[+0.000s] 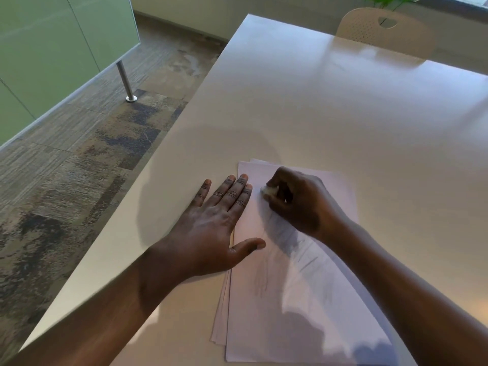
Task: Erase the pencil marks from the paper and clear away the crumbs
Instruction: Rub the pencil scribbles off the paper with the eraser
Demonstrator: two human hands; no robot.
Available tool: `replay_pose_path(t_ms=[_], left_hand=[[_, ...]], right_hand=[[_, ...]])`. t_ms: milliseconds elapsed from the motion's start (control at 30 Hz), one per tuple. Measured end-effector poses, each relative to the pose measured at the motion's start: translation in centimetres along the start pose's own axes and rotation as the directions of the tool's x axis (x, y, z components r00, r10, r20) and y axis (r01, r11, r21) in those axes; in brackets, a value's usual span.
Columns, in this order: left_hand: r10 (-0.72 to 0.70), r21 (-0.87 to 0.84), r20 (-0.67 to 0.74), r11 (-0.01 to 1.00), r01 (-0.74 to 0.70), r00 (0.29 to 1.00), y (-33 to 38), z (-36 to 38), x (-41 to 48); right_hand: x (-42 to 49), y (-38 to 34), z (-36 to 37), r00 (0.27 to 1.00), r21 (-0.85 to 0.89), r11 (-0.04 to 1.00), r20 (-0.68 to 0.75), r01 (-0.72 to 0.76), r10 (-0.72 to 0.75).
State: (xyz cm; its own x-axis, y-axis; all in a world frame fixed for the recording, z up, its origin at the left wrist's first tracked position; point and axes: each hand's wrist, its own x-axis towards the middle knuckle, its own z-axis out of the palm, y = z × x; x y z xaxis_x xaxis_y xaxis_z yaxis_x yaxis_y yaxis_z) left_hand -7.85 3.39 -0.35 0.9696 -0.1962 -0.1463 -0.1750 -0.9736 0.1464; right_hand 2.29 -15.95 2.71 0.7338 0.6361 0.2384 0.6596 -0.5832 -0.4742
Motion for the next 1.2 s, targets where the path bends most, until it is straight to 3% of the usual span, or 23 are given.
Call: replay_pose_path(t_ms=[133, 333, 467, 533, 667, 733, 867, 933, 1033, 1100, 1200], left_hand=[[0.001, 0.001, 0.003, 1.0, -0.001, 1.0, 0.0, 0.0, 0.0], [0.003, 0.02, 0.002, 1.0, -0.003, 1.0, -0.1, 0.1, 0.0], [0.006, 0.01, 0.002, 1.0, -0.006, 1.0, -0.2, 0.2, 0.1], [0.01, 0.01, 0.002, 1.0, -0.01, 1.0, -0.2, 0.2, 0.1], [0.004, 0.028, 0.003, 1.0, -0.004, 1.0, -0.2, 0.3, 0.1], [0.004, 0.025, -0.002, 1.0, -0.004, 1.0, -0.2, 0.2, 0.1], [0.007, 0.006, -0.014, 1.0, -0.006, 1.0, -0.1, 0.1, 0.0], [0.007, -0.001, -0.016, 1.0, -0.007, 1.0, -0.1, 0.1, 0.0], [0.002, 0.017, 0.0, 1.0, -0.002, 1.0, -0.1, 0.0, 0.1], [0.003, 0.017, 0.0, 1.0, -0.003, 1.0, -0.1, 0.0, 0.1], [0.007, 0.011, -0.008, 1.0, -0.007, 1.0, -0.1, 0.1, 0.1]], right_hand=[[-2.9, -2.0, 0.7, 0.98, 0.094, 0.991, 0.165, 0.099, -0.114], [-0.2, 1.3, -0.5, 0.995, -0.003, 0.997, -0.056, -0.078, 0.078], [-2.9, -1.5, -0.2, 0.987, 0.137, 0.99, 0.153, 0.031, -0.052], [-4.0, -2.0, -0.1, 0.976, 0.179, 0.984, 0.21, 0.016, -0.054], [-1.9, 0.7, -0.7, 0.986, 0.042, 0.986, -0.024, -0.162, 0.163], [-1.3, 1.0, -0.7, 0.977, 0.02, 0.98, -0.07, -0.199, 0.2], [-2.7, -2.0, 0.7, 0.991, 0.059, 0.998, 0.131, -0.019, 0.011], [-1.9, -1.3, 0.7, 0.998, 0.028, 0.999, 0.05, -0.036, 0.035], [0.3, 0.8, -0.5, 0.984, -0.045, 0.984, -0.055, -0.174, 0.171], [0.4, 0.5, -0.6, 0.985, -0.021, 0.985, -0.027, -0.173, 0.172], [-1.5, -1.9, 0.7, 0.995, 0.055, 0.998, 0.092, -0.04, 0.035]])
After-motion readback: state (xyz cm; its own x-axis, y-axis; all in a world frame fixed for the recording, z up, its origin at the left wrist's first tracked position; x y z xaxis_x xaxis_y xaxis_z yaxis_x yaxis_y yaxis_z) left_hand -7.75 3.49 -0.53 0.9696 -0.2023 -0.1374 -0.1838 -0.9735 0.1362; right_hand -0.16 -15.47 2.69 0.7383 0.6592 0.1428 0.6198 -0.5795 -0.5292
